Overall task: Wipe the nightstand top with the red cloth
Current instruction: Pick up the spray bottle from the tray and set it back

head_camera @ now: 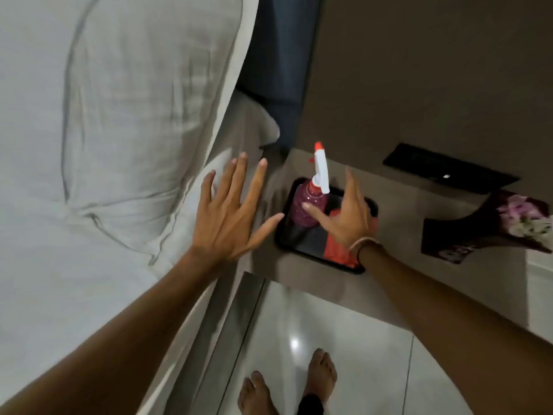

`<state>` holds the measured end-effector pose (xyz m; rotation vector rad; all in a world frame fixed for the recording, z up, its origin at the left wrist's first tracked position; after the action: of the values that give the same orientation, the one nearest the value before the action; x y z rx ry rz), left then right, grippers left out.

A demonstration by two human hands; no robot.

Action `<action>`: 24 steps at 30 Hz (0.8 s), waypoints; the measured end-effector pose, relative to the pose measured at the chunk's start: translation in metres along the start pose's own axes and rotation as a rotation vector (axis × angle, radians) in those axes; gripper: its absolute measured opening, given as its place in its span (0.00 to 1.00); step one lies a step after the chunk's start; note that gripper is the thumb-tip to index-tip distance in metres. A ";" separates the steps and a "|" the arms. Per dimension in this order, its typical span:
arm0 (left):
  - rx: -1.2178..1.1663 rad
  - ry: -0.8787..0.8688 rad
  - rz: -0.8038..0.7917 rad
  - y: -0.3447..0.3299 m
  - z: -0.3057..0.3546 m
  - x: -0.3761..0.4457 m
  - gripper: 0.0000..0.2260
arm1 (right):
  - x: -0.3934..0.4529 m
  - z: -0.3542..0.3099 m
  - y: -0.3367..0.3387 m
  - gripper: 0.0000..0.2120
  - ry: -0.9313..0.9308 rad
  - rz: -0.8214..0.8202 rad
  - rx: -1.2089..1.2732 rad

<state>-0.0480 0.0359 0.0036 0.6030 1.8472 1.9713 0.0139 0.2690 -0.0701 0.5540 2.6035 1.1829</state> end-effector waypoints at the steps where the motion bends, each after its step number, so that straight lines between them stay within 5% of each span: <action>1: -0.002 0.009 -0.025 -0.005 -0.002 0.002 0.40 | 0.012 -0.006 -0.006 0.59 0.012 0.038 0.098; 4: 0.033 0.018 -0.002 -0.017 -0.008 0.003 0.39 | 0.045 -0.034 -0.016 0.55 0.086 0.088 0.241; 11: 0.110 -0.021 -0.001 -0.017 -0.002 0.001 0.38 | 0.045 -0.064 0.014 0.20 0.170 0.349 0.161; 19: 0.050 -0.136 -0.015 -0.028 0.095 -0.019 0.38 | -0.091 0.011 0.073 0.10 0.023 0.515 0.131; 24: 0.043 -0.293 -0.017 -0.050 0.163 -0.049 0.37 | -0.192 0.094 0.099 0.17 -0.208 0.547 -0.050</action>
<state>0.0809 0.1497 -0.0415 0.8362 1.7105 1.7297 0.2443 0.3098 -0.0465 1.3591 2.3027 1.2433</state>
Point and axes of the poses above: each hand's wrist, its own x-axis towards the middle knuckle, its own y-axis out of the back of the hand, z = x × y, the point moved 6 cm from there along x, towards the middle knuckle, and after that the axes turned 4 degrees about y, right-handed, at the moved point
